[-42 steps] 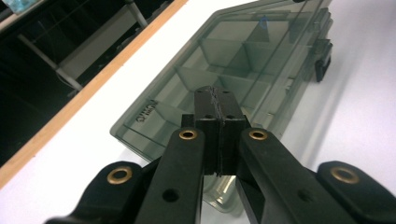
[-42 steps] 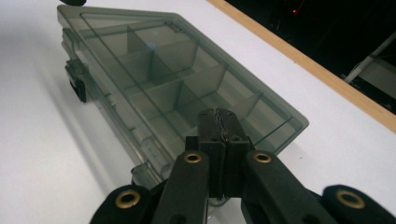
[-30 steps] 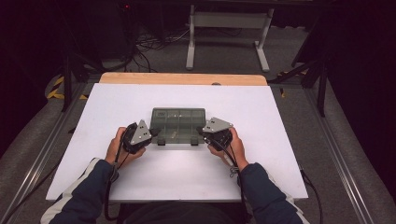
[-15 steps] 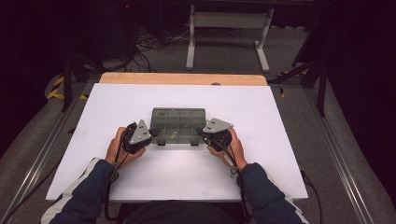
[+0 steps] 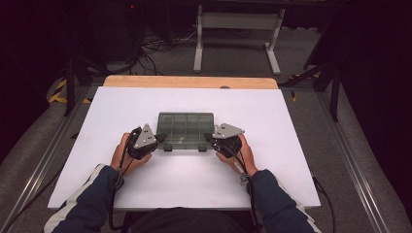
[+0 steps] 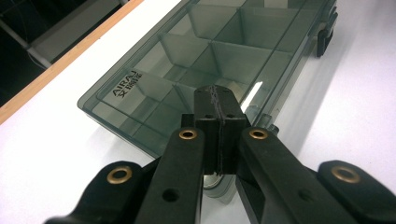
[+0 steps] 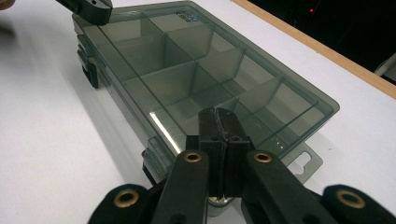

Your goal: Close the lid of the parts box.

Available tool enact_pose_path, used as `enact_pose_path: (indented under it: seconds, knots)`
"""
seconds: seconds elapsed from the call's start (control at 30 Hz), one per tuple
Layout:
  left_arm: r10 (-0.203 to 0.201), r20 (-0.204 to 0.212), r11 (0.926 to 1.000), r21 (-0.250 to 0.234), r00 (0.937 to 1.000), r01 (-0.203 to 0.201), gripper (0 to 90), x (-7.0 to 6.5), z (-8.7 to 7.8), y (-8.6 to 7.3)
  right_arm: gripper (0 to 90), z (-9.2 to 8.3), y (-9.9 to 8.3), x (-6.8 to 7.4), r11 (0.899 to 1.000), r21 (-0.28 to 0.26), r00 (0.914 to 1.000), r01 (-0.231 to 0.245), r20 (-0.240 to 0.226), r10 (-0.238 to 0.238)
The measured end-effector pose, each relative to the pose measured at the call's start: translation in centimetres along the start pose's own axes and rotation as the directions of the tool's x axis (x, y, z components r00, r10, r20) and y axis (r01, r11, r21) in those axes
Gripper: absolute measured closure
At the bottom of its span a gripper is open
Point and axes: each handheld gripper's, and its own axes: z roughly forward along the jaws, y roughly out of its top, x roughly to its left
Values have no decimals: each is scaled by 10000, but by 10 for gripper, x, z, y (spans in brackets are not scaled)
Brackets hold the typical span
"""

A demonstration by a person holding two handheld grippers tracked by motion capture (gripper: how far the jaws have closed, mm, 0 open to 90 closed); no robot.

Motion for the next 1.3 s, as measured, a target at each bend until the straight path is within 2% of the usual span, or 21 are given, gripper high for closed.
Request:
enact_pose_path:
  seconds: [0.47,0.6,0.8,0.9,1.07,1.3]
  knots:
    - [45,-84,10000,16,10000,-44,888,-1,-1,1,852,-2,2,0,9999,5,9999,122,69,-122]
    - [165,-112,9999,-7,9998,-165,883,-2,-2,3,836,-3,3,0,9999,-114,9999,125,111,-124]
    - [134,-244,9994,-321,9996,-142,867,-2,-6,5,818,-6,5,0,9995,-303,9998,134,157,-130]
    - [183,-243,9991,-381,9995,-192,862,-2,-7,6,797,-7,7,0,9991,-247,9993,350,116,-347]
    - [235,-252,9979,-603,9994,-250,828,-3,-10,9,780,-9,10,0,9985,-365,9990,418,161,-412]
    - [245,-388,9965,-793,9989,-275,766,-3,-14,11,724,-12,12,-2,9985,-460,9993,306,219,-296]
